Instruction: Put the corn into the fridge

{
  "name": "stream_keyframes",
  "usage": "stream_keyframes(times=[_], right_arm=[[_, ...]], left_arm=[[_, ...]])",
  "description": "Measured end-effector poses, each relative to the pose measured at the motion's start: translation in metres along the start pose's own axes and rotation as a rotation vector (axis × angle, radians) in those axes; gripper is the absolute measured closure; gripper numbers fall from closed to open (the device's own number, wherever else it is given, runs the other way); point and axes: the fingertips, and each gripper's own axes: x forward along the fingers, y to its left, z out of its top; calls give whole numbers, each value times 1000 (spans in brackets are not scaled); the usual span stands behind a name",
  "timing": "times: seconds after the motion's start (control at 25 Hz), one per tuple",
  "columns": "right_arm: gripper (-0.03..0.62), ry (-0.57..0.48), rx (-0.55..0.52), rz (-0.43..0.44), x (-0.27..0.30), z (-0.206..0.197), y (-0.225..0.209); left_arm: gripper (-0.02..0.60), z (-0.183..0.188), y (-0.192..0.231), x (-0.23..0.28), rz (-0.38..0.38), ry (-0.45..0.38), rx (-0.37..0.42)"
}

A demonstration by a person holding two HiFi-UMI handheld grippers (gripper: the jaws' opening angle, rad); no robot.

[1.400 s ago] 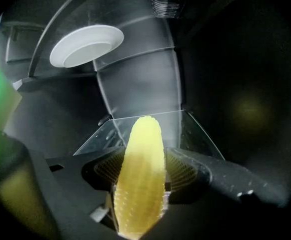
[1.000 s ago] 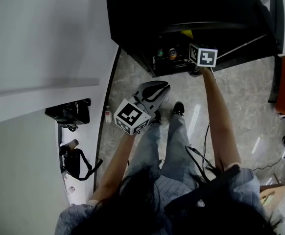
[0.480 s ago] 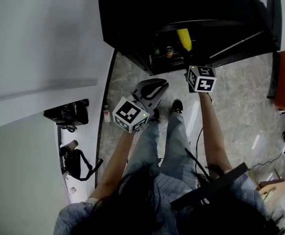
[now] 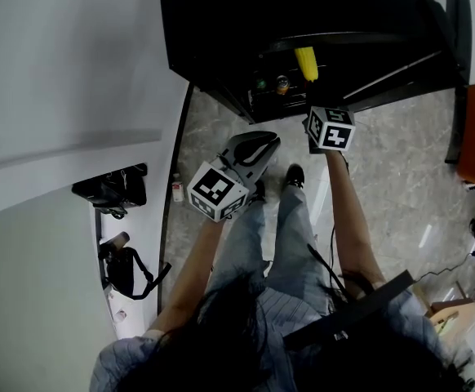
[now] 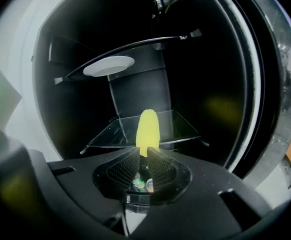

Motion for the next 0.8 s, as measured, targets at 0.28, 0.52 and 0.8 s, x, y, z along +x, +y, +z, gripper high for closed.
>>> stream_keyframes(times=[0.28, 0.52, 0.8], right_arm=[[537, -8, -20, 26, 16, 14, 7], [537, 7, -76, 71, 34, 21, 23], [537, 23, -112, 79, 41, 21, 30]], left_arm=[[563, -5, 3, -1, 14, 6, -11], [563, -4, 3, 1, 20, 4, -16], [563, -4, 7, 3, 28, 4, -20]])
